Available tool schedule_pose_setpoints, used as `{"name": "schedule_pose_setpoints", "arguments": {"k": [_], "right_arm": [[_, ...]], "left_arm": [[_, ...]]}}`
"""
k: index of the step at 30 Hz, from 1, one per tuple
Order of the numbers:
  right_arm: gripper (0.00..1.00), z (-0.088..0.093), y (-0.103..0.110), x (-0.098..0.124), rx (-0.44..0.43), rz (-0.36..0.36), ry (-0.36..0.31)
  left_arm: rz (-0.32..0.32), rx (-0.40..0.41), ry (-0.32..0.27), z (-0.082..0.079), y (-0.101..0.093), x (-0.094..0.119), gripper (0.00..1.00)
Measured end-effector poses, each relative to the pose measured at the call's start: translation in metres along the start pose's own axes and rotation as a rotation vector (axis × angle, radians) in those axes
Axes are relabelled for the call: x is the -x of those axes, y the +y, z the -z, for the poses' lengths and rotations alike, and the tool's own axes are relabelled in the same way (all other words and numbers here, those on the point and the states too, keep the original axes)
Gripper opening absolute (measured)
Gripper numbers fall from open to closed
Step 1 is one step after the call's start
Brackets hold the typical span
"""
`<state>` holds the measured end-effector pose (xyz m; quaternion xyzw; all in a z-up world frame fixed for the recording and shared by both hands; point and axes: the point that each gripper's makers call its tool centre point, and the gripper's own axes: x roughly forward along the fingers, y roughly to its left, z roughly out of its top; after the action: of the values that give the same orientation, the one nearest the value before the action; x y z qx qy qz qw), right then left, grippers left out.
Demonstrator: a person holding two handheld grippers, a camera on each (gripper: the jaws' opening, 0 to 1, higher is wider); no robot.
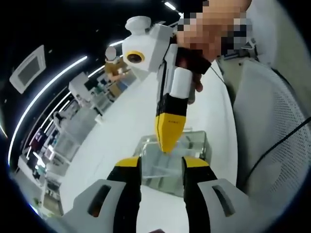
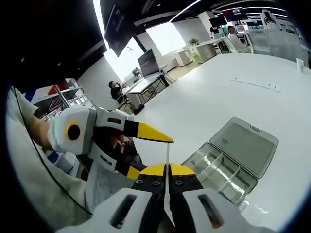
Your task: Insert the divider into the dual guide fixture by aligning both edges with the guide slots and pushing it downward to the bottom, including one-sided entry, uneven engagement, binding, and posture correction.
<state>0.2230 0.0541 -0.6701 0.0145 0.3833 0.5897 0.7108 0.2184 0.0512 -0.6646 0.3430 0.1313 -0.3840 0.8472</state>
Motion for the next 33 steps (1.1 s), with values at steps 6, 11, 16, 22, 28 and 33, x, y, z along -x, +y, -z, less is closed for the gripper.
{"name": "schedule_pose_setpoints", "arguments": {"k": [6, 11, 16, 22, 28, 33], "right_arm": [[0.0, 0.0, -0.001, 0.002, 0.027, 0.004, 0.001], [0.0, -0.001, -0.002, 0.004, 0.069, 0.008, 0.007], [0.0, 0.0, -0.003, 0.006, 0.107, 0.008, 0.018], [0.0, 0.002, -0.002, 0.007, 0.163, -0.003, 0.034], [0.0, 0.002, 0.002, 0.008, 0.221, -0.012, 0.043], [0.0, 0.006, 0.004, 0.009, 0.289, -0.024, 0.063]], "left_arm": [[0.004, 0.006, 0.004, 0.001, 0.0, 0.001, 0.31], [0.007, 0.034, 0.0, 0.002, 0.004, 0.003, 0.31], [0.014, 0.06, -0.01, 0.0, 0.008, 0.006, 0.3], [0.063, 0.064, -0.008, -0.002, 0.008, 0.007, 0.3], [0.11, 0.091, -0.009, -0.001, 0.008, 0.009, 0.27], [0.18, 0.13, -0.015, -0.003, 0.005, 0.011, 0.23]]}}
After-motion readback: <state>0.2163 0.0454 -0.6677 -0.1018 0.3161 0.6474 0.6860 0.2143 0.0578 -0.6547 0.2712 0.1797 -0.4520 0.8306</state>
